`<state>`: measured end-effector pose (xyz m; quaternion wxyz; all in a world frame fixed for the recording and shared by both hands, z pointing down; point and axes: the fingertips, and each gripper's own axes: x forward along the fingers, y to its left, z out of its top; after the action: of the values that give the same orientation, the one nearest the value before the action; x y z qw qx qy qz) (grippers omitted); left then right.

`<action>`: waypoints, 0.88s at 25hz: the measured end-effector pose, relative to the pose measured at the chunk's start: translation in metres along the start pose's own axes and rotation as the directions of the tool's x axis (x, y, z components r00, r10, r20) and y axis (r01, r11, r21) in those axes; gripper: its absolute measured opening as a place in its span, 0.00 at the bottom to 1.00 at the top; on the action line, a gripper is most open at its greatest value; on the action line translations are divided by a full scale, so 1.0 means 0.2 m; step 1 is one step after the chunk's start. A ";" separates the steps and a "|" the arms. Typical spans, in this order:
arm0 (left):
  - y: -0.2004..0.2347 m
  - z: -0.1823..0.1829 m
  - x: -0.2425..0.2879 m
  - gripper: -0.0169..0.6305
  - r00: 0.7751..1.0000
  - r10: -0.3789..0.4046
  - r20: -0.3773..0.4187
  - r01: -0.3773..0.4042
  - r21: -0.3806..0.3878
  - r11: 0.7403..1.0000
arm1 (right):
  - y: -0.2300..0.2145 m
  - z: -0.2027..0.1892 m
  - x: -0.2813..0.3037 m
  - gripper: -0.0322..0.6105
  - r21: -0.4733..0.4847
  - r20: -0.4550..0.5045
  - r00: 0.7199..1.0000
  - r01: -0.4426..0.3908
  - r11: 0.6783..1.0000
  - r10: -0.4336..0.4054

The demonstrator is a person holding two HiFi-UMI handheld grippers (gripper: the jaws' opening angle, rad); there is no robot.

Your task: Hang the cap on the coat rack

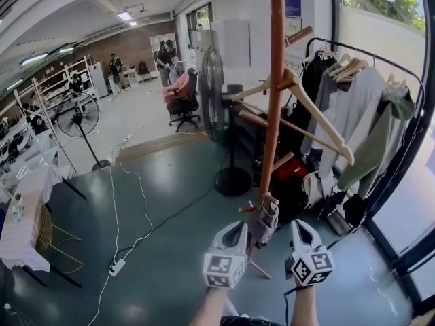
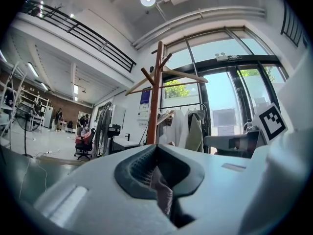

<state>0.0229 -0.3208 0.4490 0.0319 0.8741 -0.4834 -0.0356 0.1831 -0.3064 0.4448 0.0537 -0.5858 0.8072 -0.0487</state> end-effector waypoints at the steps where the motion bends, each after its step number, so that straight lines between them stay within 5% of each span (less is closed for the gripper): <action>1: 0.01 0.00 0.00 0.04 1.000 0.010 0.002 -0.010 0.008 1.000 | 0.00 0.00 0.00 0.05 -0.004 0.005 1.000 0.004 1.000 -0.004; 22: -0.02 -0.03 0.05 0.04 1.000 0.009 -0.009 -0.009 -0.014 1.000 | -0.04 -0.01 0.02 0.05 -0.017 0.012 1.000 0.005 1.000 -0.005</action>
<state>0.0318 -0.3263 0.4545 0.0401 0.8719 -0.4867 -0.0351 0.1897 -0.3130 0.4480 0.0535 -0.5886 0.8057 -0.0384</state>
